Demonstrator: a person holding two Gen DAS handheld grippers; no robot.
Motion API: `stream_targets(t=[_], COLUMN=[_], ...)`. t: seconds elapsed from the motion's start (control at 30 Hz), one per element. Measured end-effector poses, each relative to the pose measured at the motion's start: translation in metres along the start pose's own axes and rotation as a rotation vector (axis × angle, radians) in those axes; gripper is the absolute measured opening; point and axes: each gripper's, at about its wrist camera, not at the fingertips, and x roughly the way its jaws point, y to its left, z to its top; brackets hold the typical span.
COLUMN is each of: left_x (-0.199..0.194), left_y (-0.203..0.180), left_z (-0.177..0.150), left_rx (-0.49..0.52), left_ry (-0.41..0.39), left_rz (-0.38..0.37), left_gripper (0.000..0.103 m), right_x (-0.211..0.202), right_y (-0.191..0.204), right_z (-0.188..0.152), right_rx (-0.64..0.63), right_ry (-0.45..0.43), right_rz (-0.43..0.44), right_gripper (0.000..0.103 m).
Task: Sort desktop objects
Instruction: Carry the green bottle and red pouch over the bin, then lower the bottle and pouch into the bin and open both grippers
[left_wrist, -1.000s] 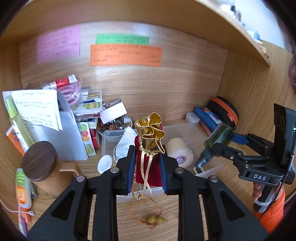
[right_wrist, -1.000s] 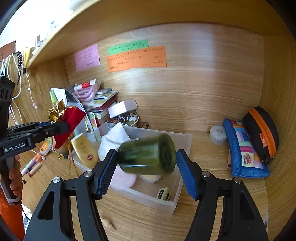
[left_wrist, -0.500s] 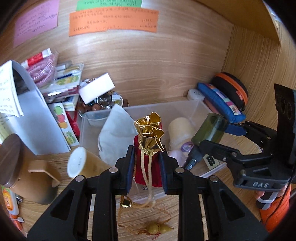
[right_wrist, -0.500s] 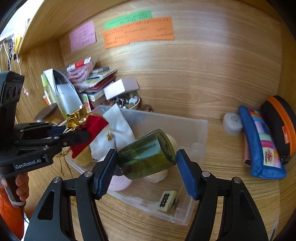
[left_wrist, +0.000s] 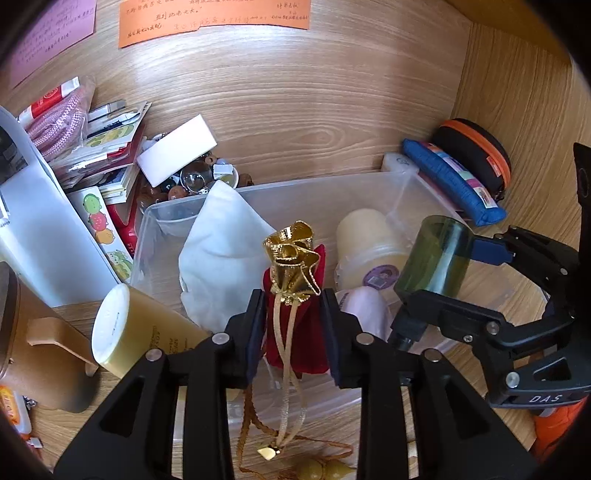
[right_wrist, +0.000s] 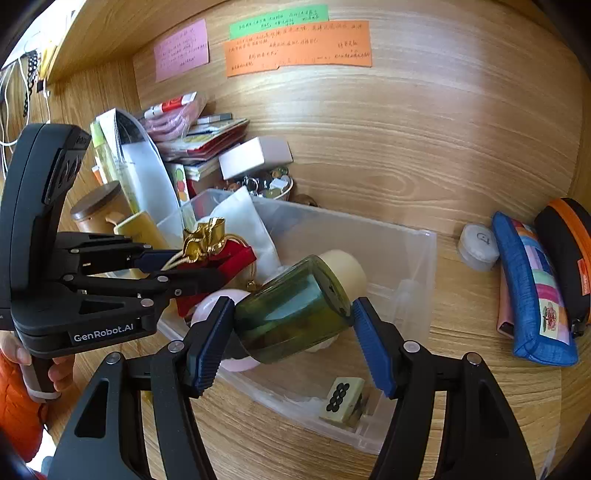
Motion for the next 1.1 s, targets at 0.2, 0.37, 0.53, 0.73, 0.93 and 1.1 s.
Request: stream_targets(t=[0.2,0.37,0.53,0.73,0.93,1.1], left_x=[-0.003,-0.006,-0.016,-0.033,-0.045,-0.040], left_y=[-0.003,-0.004,-0.005,-0.004,-0.005,-0.005], left_z=[0.000,0.000,0.000,0.001,0.001,0.004], left_rx=[0.011,0.015,0.014,0.011,0.029,0.038], left_ry=[-0.002,0.000,-0.019,-0.047,-0.077,-0.062], left_rz=[0.005,0.011,0.034,0.052,0.094,0.125], left_gripper=[0.035,0.036,0.042,0.045,0.061,0.062], right_x=[0.001,0.004,0.005,-0.001,-0.010,-0.029], right_y=[0.000,-0.001,0.000,0.001,0.001,0.006], right_z=[-0.002,-0.002,-0.002,-0.001,0.001,0.002], right_rx=[-0.006,-0.007,-0.007,-0.014,-0.007,-0.010], right_ry=[0.005,0.016,0.015,-0.014,-0.035,-0.071], right_rz=[-0.015,-0.008,-0.009,-0.024,-0.037,-0.051], right_gripper=[0.062,0.063,0.068,0.075,0.075,0.076])
